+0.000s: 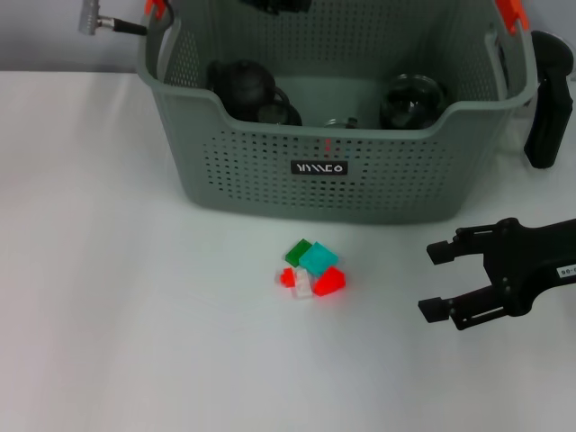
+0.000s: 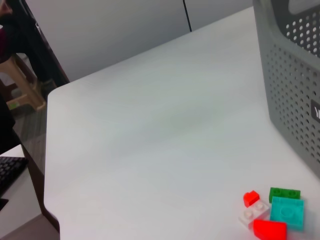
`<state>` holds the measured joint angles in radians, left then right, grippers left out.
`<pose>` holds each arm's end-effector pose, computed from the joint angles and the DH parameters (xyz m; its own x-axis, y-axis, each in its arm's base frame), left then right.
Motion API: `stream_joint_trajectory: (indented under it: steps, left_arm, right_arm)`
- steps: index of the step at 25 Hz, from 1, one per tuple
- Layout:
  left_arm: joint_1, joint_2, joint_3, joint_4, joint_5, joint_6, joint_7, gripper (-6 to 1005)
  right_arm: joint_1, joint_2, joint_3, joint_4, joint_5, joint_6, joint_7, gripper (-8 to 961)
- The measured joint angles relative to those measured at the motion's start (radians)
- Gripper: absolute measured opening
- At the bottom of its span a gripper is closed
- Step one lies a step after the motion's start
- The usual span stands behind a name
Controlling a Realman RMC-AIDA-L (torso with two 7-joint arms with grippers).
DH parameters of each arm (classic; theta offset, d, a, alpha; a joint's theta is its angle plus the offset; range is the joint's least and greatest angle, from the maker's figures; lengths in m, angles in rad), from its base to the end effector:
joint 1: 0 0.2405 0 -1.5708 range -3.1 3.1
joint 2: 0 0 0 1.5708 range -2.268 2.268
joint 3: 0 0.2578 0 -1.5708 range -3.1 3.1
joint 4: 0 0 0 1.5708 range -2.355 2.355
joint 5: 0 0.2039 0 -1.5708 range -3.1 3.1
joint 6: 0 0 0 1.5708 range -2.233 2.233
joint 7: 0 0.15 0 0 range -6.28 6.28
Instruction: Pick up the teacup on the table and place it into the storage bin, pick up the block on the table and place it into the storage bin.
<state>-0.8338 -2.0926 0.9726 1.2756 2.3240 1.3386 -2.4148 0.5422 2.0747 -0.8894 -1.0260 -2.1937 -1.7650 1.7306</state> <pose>-0.0881 0.4311 0.0507 0.8095 0.4548 0.3713 0.5796 -0.7200 -0.3817 0.2245 0.3184 0.0135 0.9063 -0.3854 -0.1737 -0.3920 -0.9199 -0.0045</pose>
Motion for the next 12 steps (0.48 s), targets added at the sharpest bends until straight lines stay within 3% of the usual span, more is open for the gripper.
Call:
stream_joint_trajectory:
  steps: [6, 12]
  left_arm:
    - [-0.003, 0.005, 0.005, -0.054, 0.006, -0.081, 0.003, 333]
    - [0.018, 0.005, -0.001, -0.016, -0.007, -0.072, 0.006, 474]
  right_arm:
    - [0.002, 0.002, 0.000, 0.000, -0.002, 0.001, 0.000, 916]
    - [0.009, 0.003, 0.000, 0.000, -0.007, -0.001, 0.000, 915]
